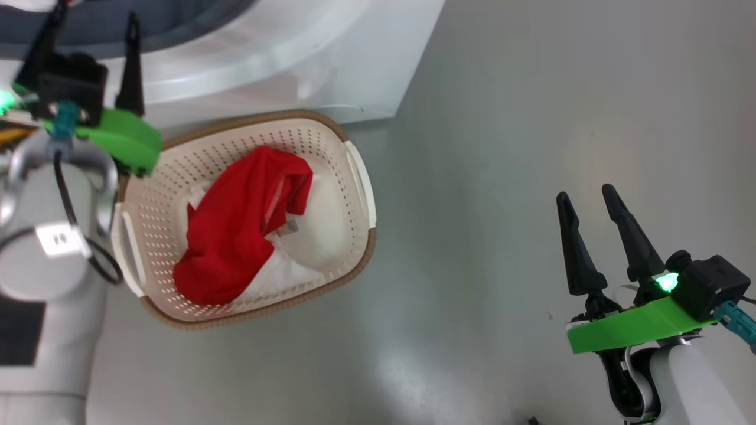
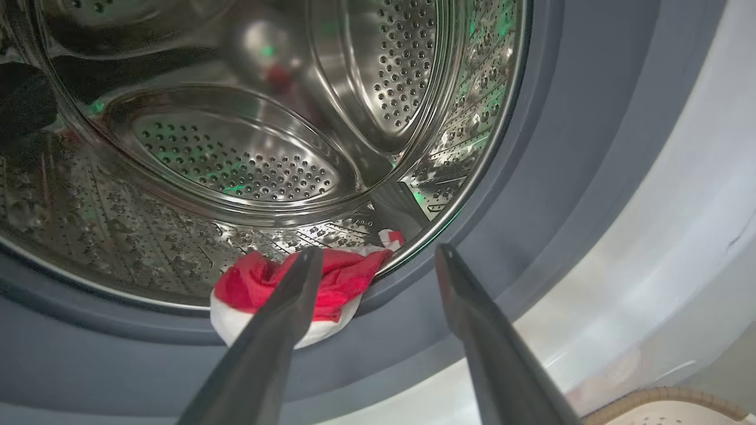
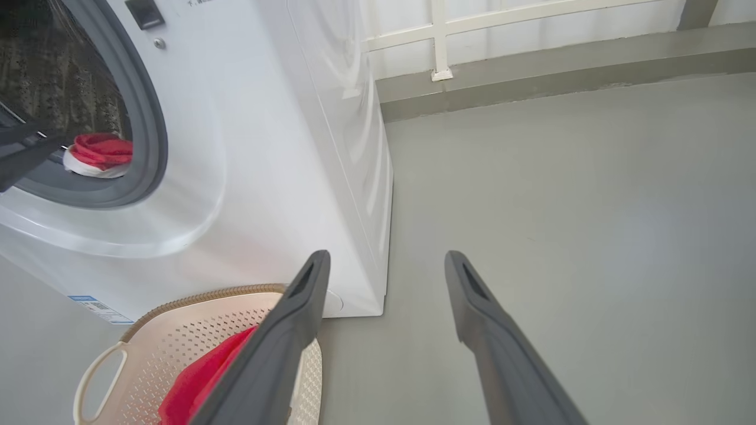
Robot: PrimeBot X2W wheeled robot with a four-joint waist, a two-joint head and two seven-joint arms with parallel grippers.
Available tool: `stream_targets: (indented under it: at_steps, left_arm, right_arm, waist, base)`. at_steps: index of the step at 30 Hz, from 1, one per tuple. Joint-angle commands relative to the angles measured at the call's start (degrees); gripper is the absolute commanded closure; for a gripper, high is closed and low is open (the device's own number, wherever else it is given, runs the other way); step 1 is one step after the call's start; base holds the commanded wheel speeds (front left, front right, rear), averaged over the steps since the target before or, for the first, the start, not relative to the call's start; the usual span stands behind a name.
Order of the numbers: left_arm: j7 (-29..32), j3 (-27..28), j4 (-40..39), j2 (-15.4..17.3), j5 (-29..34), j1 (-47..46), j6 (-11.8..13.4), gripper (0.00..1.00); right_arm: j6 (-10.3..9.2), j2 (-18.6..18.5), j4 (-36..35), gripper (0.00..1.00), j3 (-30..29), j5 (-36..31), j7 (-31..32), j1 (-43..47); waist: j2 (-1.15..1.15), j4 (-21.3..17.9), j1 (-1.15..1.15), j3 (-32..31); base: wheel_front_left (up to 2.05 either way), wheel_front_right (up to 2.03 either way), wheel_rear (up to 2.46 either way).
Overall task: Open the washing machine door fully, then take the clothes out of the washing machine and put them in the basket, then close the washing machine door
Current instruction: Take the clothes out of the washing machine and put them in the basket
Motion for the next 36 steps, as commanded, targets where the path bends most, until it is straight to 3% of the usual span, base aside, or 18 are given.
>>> stream_targets:
  at_steps: [1,13,18,36]
  left_arm:
    - [-0.28,0.44,1.00,3.04,1.15,-2.74,0.92,0.00]
    - [0.91,-3.13,20.19,6.57,5.19,-19.20,4.08,0.00]
    - [3.68,-5.16,25.68,7.61,6.75,-23.14,3.80,0.00]
    - [9.71,-8.68,29.60,11.10,8.28,-26.77,5.92,0.00]
  right_arm:
    - [0.42,0.01,-1.38,0.00,1.40,0.95,-0.37,-0.55]
    - [0.42,0.02,-1.80,0.00,3.19,2.40,-0.37,-2.10]
    - [0.42,0.02,-1.94,0.00,3.63,2.64,-0.37,-2.25]
    - [0.42,0.03,-2.02,0.00,5.47,3.65,-0.37,-2.31]
  waist:
    - [0.00,-1.97,0.00,2.62]
    - [0.00,-3.61,0.00,5.41]
    - [0.00,-4.19,0.00,6.05]
    - [0.00,-6.37,0.00,6.40]
  base:
    - [0.00,0.00,0.00]
    - [0.00,0.00,0.00]
    - [0.00,0.00,0.00]
    - [0.00,0.00,0.00]
